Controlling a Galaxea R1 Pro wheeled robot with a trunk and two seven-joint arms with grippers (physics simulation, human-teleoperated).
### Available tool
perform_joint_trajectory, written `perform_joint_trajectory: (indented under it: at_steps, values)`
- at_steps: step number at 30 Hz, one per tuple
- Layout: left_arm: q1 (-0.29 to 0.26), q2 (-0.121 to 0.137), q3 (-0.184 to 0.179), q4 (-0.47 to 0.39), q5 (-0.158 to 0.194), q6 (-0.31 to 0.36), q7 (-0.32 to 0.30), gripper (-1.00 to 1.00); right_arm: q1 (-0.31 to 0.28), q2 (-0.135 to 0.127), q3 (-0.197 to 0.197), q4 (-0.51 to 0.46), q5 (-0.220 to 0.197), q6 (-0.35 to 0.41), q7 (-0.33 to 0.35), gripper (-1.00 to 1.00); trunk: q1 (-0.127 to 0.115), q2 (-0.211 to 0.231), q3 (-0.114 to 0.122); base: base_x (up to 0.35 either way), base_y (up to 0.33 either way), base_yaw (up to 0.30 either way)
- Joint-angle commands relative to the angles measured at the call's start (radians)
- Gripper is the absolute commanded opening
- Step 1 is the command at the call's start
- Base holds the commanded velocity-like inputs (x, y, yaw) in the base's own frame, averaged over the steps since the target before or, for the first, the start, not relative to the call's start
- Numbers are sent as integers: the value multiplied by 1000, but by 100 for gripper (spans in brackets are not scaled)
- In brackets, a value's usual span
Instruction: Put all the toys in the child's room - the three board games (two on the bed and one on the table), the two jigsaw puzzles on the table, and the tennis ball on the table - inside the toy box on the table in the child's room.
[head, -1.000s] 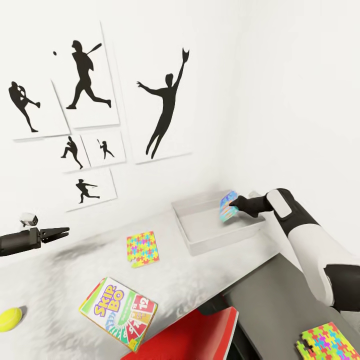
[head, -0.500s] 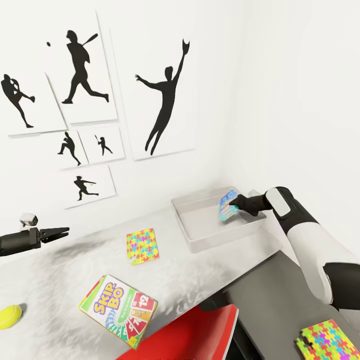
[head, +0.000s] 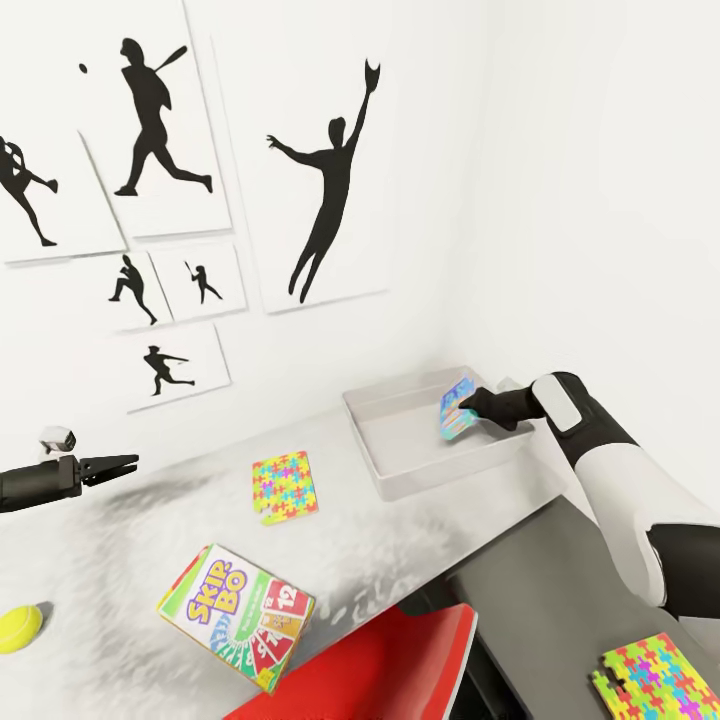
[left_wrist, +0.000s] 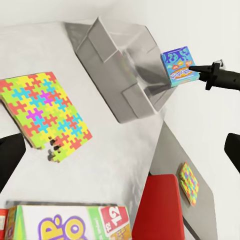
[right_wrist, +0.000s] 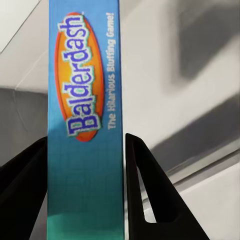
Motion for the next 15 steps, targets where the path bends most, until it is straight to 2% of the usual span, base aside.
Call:
perform_joint_trajectory:
  at_steps: [1,15]
  values:
    - [-1,0,0,0,-1,11,-4,100,-1,-1,6,-1,-11,2,-9,-100,0,-2,-3,0,0,0]
    - [-1,0,0,0,-1,11,-4,100,-16,-2,6,-1,-11,3,-9,-100,0,-2,-23,0,0,0]
